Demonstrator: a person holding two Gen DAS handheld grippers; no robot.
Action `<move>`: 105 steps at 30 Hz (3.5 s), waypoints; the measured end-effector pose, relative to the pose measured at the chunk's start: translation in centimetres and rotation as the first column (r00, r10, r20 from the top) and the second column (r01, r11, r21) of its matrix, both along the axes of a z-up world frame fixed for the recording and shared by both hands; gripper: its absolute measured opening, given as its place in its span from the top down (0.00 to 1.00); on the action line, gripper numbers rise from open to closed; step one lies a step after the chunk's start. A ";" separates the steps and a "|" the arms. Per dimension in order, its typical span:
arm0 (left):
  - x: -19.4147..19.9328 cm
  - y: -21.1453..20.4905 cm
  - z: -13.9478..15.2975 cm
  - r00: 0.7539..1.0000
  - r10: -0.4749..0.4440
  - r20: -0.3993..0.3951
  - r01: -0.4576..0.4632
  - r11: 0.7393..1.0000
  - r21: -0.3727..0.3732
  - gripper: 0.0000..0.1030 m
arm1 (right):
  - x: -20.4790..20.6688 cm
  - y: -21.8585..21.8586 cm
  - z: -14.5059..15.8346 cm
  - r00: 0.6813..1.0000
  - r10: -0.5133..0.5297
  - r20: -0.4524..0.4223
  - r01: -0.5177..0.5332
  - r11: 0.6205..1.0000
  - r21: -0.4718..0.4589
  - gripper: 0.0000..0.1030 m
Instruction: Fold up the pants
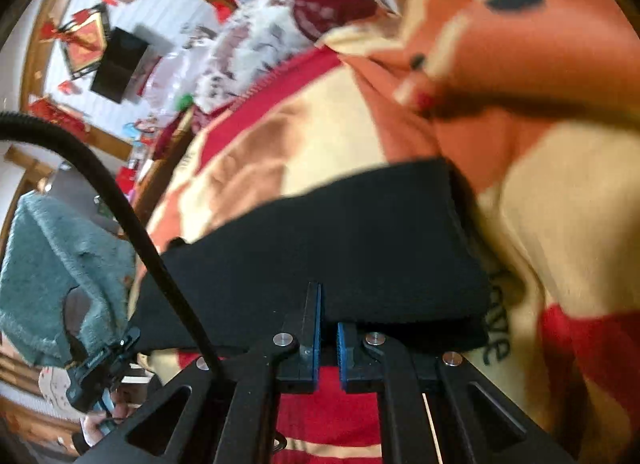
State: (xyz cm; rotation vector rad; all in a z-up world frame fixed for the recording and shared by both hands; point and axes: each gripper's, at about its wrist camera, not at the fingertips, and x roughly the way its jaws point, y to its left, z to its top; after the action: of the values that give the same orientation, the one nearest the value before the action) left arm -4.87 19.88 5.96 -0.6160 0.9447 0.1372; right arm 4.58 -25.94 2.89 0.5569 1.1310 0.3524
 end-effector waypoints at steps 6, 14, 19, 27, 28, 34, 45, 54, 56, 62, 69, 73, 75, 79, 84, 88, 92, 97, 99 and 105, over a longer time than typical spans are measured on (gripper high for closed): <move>0.0 0.1 -0.2 1.000 0.001 -0.007 -0.001 1.000 0.004 0.84 | -0.1 -0.2 1.3 0.999 0.013 0.030 -0.014 1.000 0.004 0.95; -1.7 1.8 0.3 0.998 0.060 -0.004 -0.060 0.997 -0.047 0.59 | -0.6 -0.1 -1.4 0.991 0.010 -0.134 -0.014 1.000 -0.026 0.78; -4.9 4.6 1.1 0.990 0.138 0.015 -0.136 0.986 -0.093 0.56 | -2.6 1.6 1.3 0.988 0.132 -0.085 -0.144 0.978 -0.149 0.64; -6.5 6.6 1.0 0.979 0.199 0.035 -0.192 0.972 -0.137 0.56 | -3.2 10.6 5.6 0.865 0.493 0.090 -0.486 0.869 -0.091 0.64; -6.5 6.8 1.0 0.977 0.209 0.037 -0.201 0.968 -0.148 0.56 | -2.8 12.5 6.1 0.840 0.530 0.117 -0.521 0.848 -0.101 0.64; -7.1 8.0 0.9 0.963 0.266 0.049 -0.250 0.944 -0.215 0.56 | -0.2 26.9 7.5 0.599 0.771 0.215 -0.742 0.636 -0.215 0.64; -7.5 9.5 -0.5 0.942 0.336 -0.019 -0.328 0.904 -0.275 0.44 | 3.2 45.0 5.8 0.337 0.925 0.174 -0.882 0.374 -0.285 0.61; -7.6 9.9 -1.8 0.937 0.348 -0.044 -0.344 0.888 -0.304 0.42 | 1.7 51.3 3.3 0.157 0.983 0.099 -0.891 0.184 -0.415 0.60; -7.2 10.1 -2.1 0.932 0.360 -0.054 -0.357 0.878 -0.319 0.42 | 1.7 52.1 2.7 0.130 0.989 0.073 -0.888 0.149 -0.435 0.60; -6.4 10.4 -2.4 0.925 0.376 -0.052 -0.371 0.864 -0.340 0.42 | 1.6 53.5 1.4 0.052 0.998 0.019 -0.876 0.054 -0.480 0.61; -5.4 9.9 0.3 0.948 0.317 0.034 -0.304 0.931 -0.204 0.74 | 1.9 52.4 2.1 0.086 0.995 0.050 -0.861 0.100 -0.498 0.88; -4.5 10.3 1.5 0.955 0.286 0.073 -0.273 0.950 -0.150 0.80 | 2.1 52.1 3.2 0.109 0.991 0.083 -0.845 0.136 -0.517 0.90; -4.1 10.6 1.8 0.957 0.277 0.084 -0.266 0.956 -0.125 0.83 | 2.6 51.9 3.8 0.138 0.985 0.104 -0.841 0.172 -0.513 0.91; -3.9 12.2 0.8 0.950 0.308 0.054 -0.303 0.949 -0.088 0.92 | 4.4 51.8 4.6 0.235 0.961 0.147 -0.849 0.277 -0.450 0.91; -3.7 12.7 -1.7 0.949 0.316 -0.005 -0.315 0.944 -0.094 0.92 | 4.4 52.5 2.3 0.315 0.942 0.115 -0.846 0.334 -0.416 0.91; -3.3 12.4 -1.4 0.950 0.313 -0.009 -0.313 0.948 -0.057 0.91 | 4.0 52.4 1.4 0.385 0.913 0.136 -0.811 0.405 -0.423 0.90; -3.5 12.2 -0.6 0.950 0.312 -0.007 -0.312 0.950 -0.005 0.90 | 4.9 50.8 3.1 0.428 0.891 0.149 -0.823 0.453 -0.342 0.89; -4.0 11.6 1.3 0.949 0.315 0.021 -0.315 0.946 0.072 0.90 | 4.8 45.8 6.7 0.454 0.867 0.206 -0.809 0.498 -0.312 0.85; -4.1 11.1 2.2 0.951 0.306 0.038 -0.309 0.947 0.094 0.90 | 5.0 43.1 7.4 0.494 0.839 0.226 -0.795 0.542 -0.273 0.78; -3.7 9.0 4.0 0.965 0.254 0.070 -0.260 0.962 0.084 0.59 | 5.2 33.1 7.6 0.655 0.715 0.245 -0.682 0.699 -0.217 0.59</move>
State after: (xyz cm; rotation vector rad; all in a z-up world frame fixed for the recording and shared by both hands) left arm -8.59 28.93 10.00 -0.6516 0.7943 0.3916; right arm 9.82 7.17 10.48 -0.0757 1.0066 1.0189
